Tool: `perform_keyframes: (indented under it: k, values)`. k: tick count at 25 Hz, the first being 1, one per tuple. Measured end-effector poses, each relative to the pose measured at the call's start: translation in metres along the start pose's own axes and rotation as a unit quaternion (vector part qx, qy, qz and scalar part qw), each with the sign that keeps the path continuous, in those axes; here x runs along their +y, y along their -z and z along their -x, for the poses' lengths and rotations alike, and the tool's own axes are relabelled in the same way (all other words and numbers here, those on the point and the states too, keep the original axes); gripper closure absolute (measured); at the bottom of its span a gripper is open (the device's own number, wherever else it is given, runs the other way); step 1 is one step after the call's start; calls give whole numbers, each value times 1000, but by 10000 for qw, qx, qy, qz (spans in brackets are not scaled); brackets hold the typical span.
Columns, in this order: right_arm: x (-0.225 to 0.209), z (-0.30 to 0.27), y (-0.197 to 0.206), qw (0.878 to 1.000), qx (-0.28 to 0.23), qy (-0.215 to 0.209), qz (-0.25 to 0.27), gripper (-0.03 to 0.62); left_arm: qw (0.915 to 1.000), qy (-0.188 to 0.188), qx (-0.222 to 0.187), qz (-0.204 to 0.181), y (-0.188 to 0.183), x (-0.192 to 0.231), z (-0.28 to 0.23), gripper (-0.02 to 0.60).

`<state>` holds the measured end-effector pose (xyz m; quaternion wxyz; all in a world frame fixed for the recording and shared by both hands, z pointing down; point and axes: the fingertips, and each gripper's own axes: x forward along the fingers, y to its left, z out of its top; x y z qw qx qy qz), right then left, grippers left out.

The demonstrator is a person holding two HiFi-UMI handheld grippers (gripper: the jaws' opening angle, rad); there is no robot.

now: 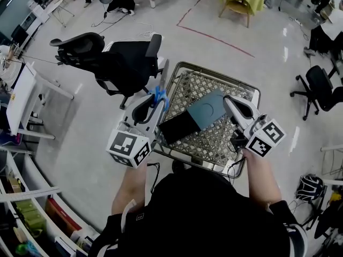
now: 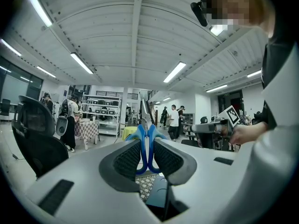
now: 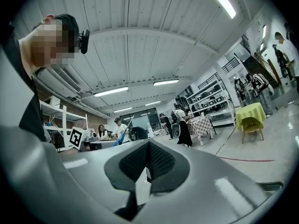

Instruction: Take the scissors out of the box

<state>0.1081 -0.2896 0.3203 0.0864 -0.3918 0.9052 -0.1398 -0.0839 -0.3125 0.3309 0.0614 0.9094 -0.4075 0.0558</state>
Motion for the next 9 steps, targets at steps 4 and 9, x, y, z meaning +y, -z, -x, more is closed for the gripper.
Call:
perform_keyframes:
  k: [4, 9]
  values:
    - [3, -1, -1, 10000, -15, -30, -2, 586, 10000, 26, 1, -6, -1, 0, 0, 486]
    - [5, -1, 1, 10000, -39, -54, -13, 586, 9999, 88, -29, -51, -4, -2, 2, 486]
